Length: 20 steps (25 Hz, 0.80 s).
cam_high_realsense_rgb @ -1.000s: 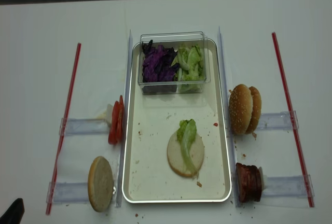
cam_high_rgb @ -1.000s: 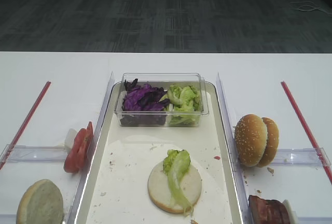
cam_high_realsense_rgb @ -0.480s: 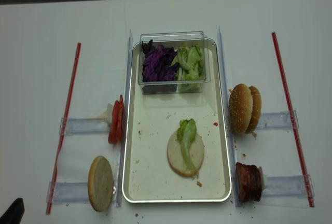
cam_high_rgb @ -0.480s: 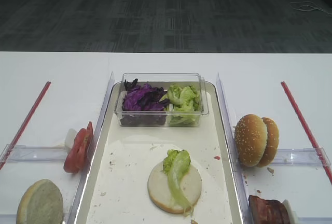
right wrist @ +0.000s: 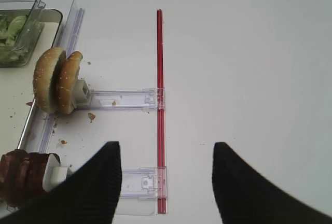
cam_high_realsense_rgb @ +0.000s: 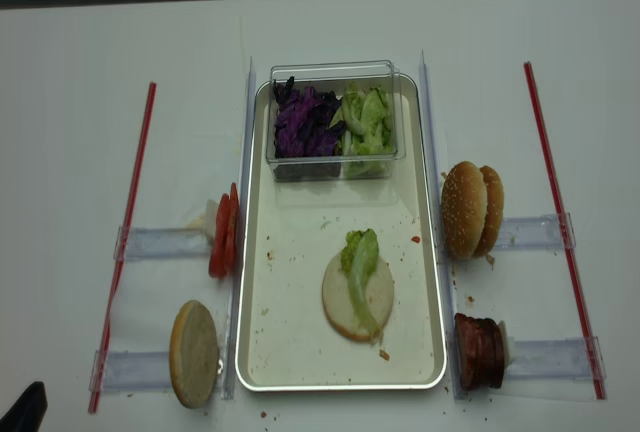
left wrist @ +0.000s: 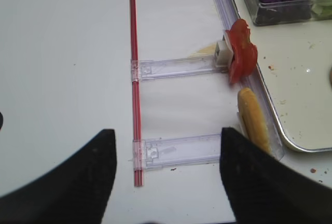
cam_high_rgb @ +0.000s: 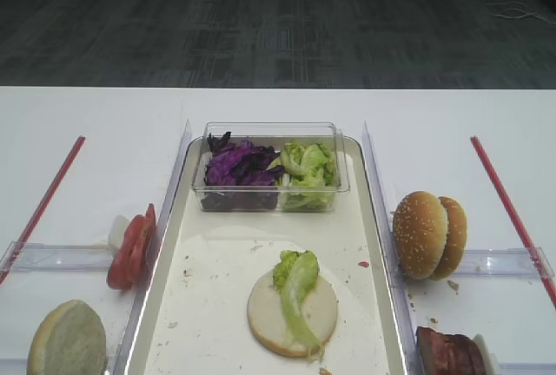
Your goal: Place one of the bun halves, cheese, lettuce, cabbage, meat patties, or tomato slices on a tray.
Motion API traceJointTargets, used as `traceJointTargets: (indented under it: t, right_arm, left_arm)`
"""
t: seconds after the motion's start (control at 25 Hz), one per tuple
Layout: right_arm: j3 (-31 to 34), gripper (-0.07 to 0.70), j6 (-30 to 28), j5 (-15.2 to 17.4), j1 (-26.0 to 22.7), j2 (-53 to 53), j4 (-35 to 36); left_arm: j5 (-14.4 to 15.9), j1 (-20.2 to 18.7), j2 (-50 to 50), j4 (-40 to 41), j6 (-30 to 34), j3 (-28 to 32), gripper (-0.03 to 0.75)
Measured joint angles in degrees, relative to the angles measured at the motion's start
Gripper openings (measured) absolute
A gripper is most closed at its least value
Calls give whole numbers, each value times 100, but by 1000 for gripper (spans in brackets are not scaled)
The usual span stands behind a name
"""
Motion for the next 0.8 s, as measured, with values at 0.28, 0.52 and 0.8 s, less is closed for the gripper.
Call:
traceJointTargets:
  t: [0.28,0.52,0.8]
  right_arm:
    - [0,405,0,0,0,0,10]
    - [0,405,0,0,0,0,10]
    - [0,405,0,0,0,0,10]
  left_arm:
    - [0,0,0,0,0,0,412]
    - [0,0,0,0,0,0,412]
    - [0,0,0,0,0,0,412]
